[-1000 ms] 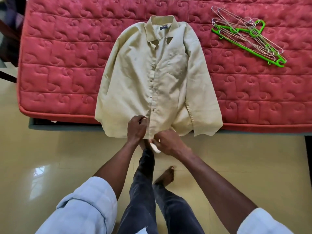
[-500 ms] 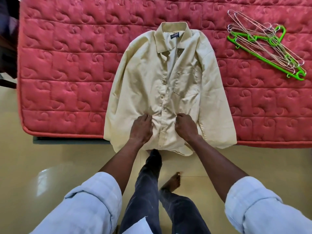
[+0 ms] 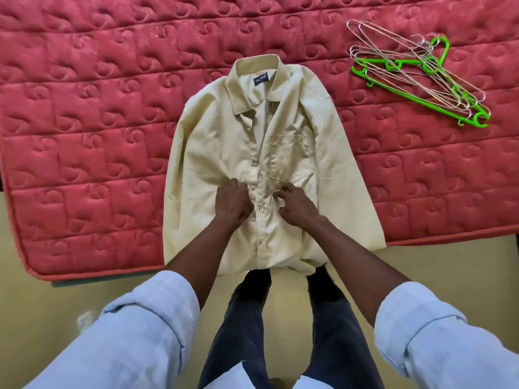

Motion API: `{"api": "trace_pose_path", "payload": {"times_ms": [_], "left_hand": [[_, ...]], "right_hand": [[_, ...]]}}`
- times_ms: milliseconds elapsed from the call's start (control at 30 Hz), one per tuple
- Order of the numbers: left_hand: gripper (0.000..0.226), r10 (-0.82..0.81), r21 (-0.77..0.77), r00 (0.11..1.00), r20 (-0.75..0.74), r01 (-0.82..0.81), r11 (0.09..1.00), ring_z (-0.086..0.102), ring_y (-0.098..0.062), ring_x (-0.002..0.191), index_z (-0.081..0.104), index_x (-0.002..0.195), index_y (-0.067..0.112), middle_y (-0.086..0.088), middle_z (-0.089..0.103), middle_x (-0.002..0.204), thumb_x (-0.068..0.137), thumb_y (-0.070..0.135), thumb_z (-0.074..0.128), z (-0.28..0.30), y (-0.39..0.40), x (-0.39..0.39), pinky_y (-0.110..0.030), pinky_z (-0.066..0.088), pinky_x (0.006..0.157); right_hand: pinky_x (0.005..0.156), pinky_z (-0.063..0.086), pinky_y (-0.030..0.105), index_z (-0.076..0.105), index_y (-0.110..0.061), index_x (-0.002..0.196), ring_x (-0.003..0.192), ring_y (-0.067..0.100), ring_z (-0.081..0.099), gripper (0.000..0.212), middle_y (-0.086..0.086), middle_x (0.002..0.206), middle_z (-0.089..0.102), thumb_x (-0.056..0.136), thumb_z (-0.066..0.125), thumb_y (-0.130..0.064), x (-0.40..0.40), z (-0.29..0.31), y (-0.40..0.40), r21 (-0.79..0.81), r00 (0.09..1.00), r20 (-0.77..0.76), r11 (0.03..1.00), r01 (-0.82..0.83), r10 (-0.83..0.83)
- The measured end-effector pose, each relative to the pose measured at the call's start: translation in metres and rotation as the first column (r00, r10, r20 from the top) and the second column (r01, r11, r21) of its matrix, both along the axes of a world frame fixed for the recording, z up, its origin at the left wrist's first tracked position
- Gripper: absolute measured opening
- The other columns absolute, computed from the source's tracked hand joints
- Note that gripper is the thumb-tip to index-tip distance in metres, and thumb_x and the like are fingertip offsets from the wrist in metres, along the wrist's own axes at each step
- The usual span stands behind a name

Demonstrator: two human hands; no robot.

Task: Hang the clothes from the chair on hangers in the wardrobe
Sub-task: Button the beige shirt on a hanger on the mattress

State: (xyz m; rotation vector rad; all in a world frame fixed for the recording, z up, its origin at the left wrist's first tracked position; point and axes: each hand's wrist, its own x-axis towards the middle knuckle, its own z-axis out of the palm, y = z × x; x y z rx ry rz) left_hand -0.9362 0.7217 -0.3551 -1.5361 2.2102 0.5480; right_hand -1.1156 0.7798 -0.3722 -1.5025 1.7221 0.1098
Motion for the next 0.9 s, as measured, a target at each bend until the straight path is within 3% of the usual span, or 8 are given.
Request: {"api": "trace_pose_path", "payload": {"times_ms": [100, 233, 400, 500, 633, 700, 800, 900], "left_hand": [[0.025, 0.071, -0.135, 0.997, -0.025, -0.074, 0.988, 0.058, -0.037, 0.092, 0.064, 0.100, 0.005, -0.018, 0.061, 0.103, 0.081, 0.017, 0.055, 0.003, -0.024, -0.025, -0.042, 0.042, 0.076], [0.028, 0.044, -0.306, 0.986, -0.163, -0.093, 0.948, 0.054, -0.038, 0.085, 0.061, 0.100, 0.001, -0.019, 0.057, 0.096, 0.074, 0.007, 0.055, -0.002, -0.036, -0.070, -0.044, 0.042, 0.070], [0.039, -0.037, -0.358, 0.962, -0.271, -0.064, 0.931, 0.052, -0.037, 0.102, 0.058, 0.113, 0.005, -0.017, 0.056, 0.115, 0.074, 0.008, 0.061, -0.013, -0.034, -0.170, -0.042, 0.037, 0.086], [0.046, -0.079, -0.303, 0.947, -0.311, -0.020, 0.953, 0.048, -0.036, 0.117, 0.055, 0.122, 0.006, -0.019, 0.052, 0.130, 0.078, 0.014, 0.065, -0.020, -0.032, -0.250, -0.042, 0.037, 0.097], [0.065, -0.075, -0.142, 0.946, -0.314, 0.031, 0.989, 0.031, -0.037, 0.140, 0.042, 0.140, 0.007, -0.022, 0.033, 0.152, 0.080, 0.019, 0.065, -0.020, -0.037, -0.356, -0.046, 0.027, 0.113], [0.074, -0.099, -0.141, 0.951, -0.294, 0.059, 0.988, 0.021, -0.035, 0.146, 0.033, 0.147, 0.009, -0.019, 0.023, 0.159, 0.081, 0.021, 0.064, -0.023, -0.044, -0.395, -0.046, 0.021, 0.116], [0.086, -0.132, -0.145, 0.965, -0.224, 0.101, 0.984, 0.008, -0.035, 0.150, 0.019, 0.155, 0.015, -0.016, 0.007, 0.163, 0.081, 0.020, 0.063, -0.036, -0.061, -0.440, -0.051, 0.014, 0.119], [0.092, -0.078, -0.074, 0.985, -0.157, 0.067, 0.995, 0.001, -0.038, 0.150, 0.009, 0.156, 0.018, -0.014, 0.000, 0.164, 0.083, 0.016, 0.064, -0.051, -0.073, -0.459, -0.059, 0.010, 0.118]], "right_hand": [[0.097, 0.045, 0.035, 0.063, -0.014, 0.125, 0.120, 0.024, 0.055, 0.035, 0.005, 0.133, 0.059, 0.091, 0.057, -0.017, -0.019, 0.010, -0.017, -0.045, 0.974, 0.137, 0.981, 0.189, -0.181], [0.089, 0.048, 0.039, 0.065, -0.008, 0.118, 0.108, 0.029, 0.060, 0.032, 0.010, 0.119, 0.064, 0.089, 0.051, -0.008, -0.067, 0.019, -0.027, -0.258, 0.905, 0.170, 0.869, 0.422, -0.389], [0.084, 0.048, 0.040, 0.064, -0.003, 0.114, 0.103, 0.036, 0.059, 0.036, 0.016, 0.114, 0.061, 0.081, 0.051, 0.002, -0.168, 0.010, -0.019, -0.354, 0.934, 0.060, 0.867, 0.350, -0.352], [0.085, 0.050, 0.044, 0.063, -0.006, 0.113, 0.098, 0.039, 0.059, 0.036, 0.016, 0.111, 0.057, 0.077, 0.058, -0.003, -0.247, 0.002, -0.008, -0.396, 0.938, -0.101, 0.878, 0.269, -0.333], [0.095, 0.045, 0.044, 0.050, -0.008, 0.129, 0.111, 0.036, 0.053, 0.057, 0.016, 0.128, 0.049, 0.076, 0.070, -0.017, -0.360, 0.002, 0.000, -0.338, 0.829, -0.368, 0.891, 0.303, -0.421], [0.096, 0.043, 0.045, 0.043, -0.008, 0.134, 0.114, 0.037, 0.050, 0.070, 0.017, 0.132, 0.045, 0.074, 0.075, -0.026, -0.406, 0.000, 0.000, -0.285, 0.775, -0.475, 0.906, 0.312, -0.417], [0.098, 0.042, 0.047, 0.039, -0.009, 0.137, 0.119, 0.037, 0.047, 0.079, 0.016, 0.131, 0.044, 0.075, 0.078, -0.039, -0.454, -0.005, -0.006, -0.145, 0.814, -0.483, 0.946, 0.290, -0.323], [0.095, 0.044, 0.045, 0.050, -0.009, 0.126, 0.115, 0.037, 0.053, 0.063, 0.016, 0.125, 0.051, 0.078, 0.072, -0.042, -0.469, -0.001, -0.026, -0.055, 0.846, -0.478, 0.969, 0.241, -0.238]]}}
